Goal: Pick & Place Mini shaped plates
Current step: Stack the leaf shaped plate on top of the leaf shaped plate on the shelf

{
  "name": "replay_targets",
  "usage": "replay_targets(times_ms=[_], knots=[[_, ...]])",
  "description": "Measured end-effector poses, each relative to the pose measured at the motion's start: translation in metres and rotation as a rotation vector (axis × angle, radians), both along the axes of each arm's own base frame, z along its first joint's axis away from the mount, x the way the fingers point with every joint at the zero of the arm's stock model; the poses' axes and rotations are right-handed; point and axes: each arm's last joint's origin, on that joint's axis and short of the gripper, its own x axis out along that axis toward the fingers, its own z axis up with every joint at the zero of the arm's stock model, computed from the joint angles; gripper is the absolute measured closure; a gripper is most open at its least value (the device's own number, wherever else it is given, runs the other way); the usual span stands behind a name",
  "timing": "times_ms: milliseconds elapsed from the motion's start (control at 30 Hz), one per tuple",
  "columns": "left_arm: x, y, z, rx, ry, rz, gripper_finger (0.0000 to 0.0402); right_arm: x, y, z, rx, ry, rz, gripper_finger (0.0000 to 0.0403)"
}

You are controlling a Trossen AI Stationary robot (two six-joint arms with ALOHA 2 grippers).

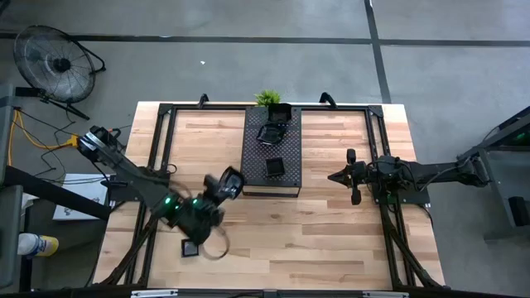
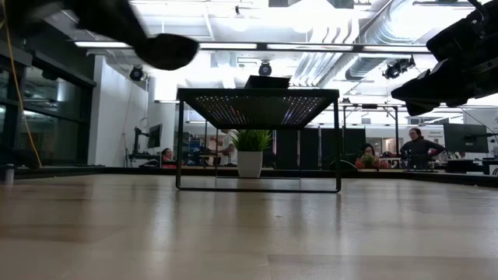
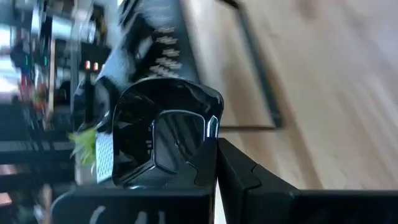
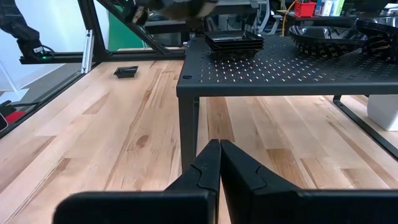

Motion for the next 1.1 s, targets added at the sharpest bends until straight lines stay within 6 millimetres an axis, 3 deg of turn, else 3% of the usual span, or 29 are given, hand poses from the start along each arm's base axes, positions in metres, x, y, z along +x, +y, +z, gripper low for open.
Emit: replay_targets(times_ms=[333, 667, 867, 1100], knots=[[0.058, 0.071, 0.052, -0.248, -0.263, 0.270, 0.0401, 0.000, 0.000, 0.000, 0.000, 0.001, 0.000, 0.0398], [0.082, 0.143, 0.085, -0.479, -0.444, 0.304, 0.0401, 0.000, 0.000, 0.000, 0.000, 0.001, 0.000, 0.0398], [0.090, 0.174, 0.084, -0.609, -0.527, 0.378, 0.0401, 0.000, 0.000, 0.000, 0.000, 0.000, 0.000, 0.0398], [0.116, 0.181, 0.064, -0.674, -0.554, 0.378, 0.0401, 0.000, 0.000, 0.000, 0.000, 0.002, 0.000, 0.0398]])
